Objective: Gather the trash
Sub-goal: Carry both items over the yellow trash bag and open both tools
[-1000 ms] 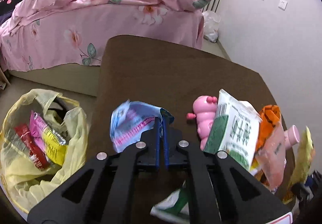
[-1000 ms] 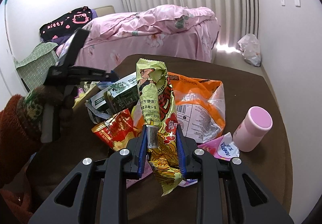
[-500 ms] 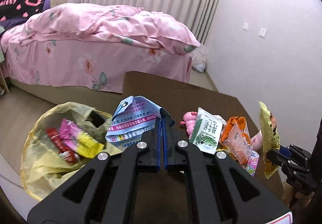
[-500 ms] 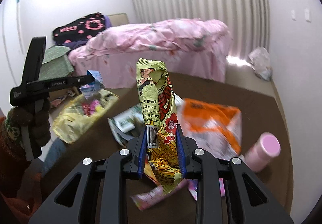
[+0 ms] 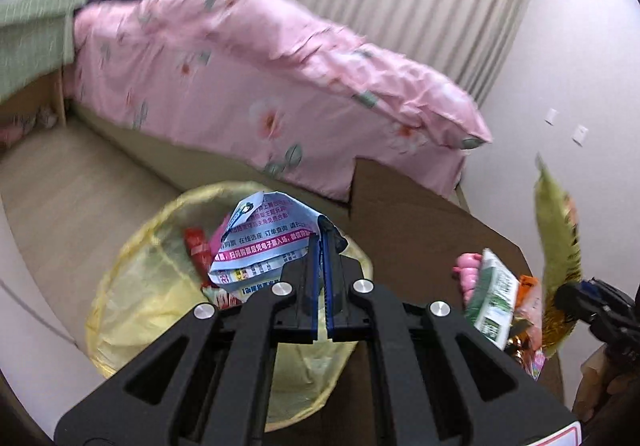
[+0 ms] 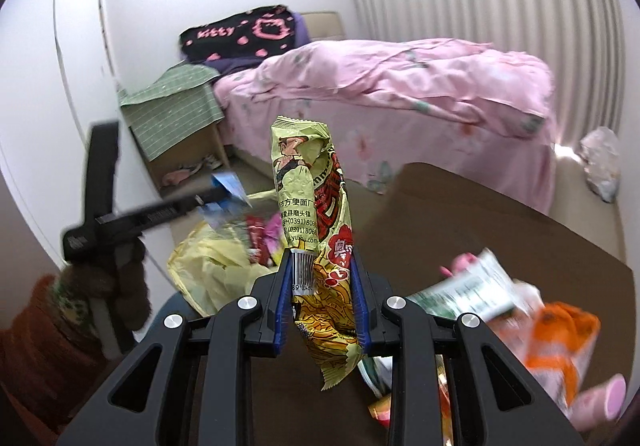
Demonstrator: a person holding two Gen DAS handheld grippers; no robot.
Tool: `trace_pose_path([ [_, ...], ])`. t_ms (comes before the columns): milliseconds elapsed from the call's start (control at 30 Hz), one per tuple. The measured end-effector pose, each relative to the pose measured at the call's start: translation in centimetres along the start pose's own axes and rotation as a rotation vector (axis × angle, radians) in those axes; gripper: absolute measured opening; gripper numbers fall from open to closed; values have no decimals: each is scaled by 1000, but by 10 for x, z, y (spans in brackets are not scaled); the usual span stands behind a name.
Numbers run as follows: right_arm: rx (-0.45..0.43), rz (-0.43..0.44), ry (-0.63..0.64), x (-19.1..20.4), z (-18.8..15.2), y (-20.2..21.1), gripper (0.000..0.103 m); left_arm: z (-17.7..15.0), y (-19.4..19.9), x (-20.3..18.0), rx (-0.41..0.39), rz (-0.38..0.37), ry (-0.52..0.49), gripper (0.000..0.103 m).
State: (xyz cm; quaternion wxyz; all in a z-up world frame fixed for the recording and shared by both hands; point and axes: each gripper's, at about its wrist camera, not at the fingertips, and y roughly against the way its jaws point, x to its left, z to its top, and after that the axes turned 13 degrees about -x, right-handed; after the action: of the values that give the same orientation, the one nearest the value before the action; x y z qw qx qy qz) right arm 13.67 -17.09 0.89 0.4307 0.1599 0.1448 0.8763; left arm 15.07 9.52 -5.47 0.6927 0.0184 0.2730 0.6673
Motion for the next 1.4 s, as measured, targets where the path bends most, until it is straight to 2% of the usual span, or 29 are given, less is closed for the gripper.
trace_pose_path([
  [100,33,32,11,4,7,-29,25,-19,-25,16,63,41,35,2],
  [200,76,67,16,10,11,-60,25,-37,-45,31,149,155,18,2],
  [233,93,79,13,11,11,-72,25,-43,-48,37,171,195,14,2],
  [333,160,127,2,17,9,-113,25,-54,-47,48,196,242,19,2],
  [433,242,182,-39,20,3,-154,25,-63,-46,53,212,228,36,2],
  [633,410,254,-92,26,-20,-216,25,-64,-38,55,196,209,46,2],
  [767,502,251,-97,29,-38,-245,25,-65,-37,57,191,197,62,2],
  [800,523,226,-93,28,-42,-253,25,-64,-37,57,191,195,64,2],
  [900,529,135,-36,27,-46,-263,25,-64,-36,57,189,193,66,2],
  [967,524,117,-31,23,-47,-260,25,-64,-36,57,190,189,69,2],
  [1233,490,135,-57,13,-42,-249,26,-62,-36,60,185,174,99,2],
  [1367,443,151,-69,14,-36,-236,36,-53,-31,65,134,143,177,2],
  [1400,434,152,-78,13,-35,-234,38,-50,-29,65,121,142,191,6],
])
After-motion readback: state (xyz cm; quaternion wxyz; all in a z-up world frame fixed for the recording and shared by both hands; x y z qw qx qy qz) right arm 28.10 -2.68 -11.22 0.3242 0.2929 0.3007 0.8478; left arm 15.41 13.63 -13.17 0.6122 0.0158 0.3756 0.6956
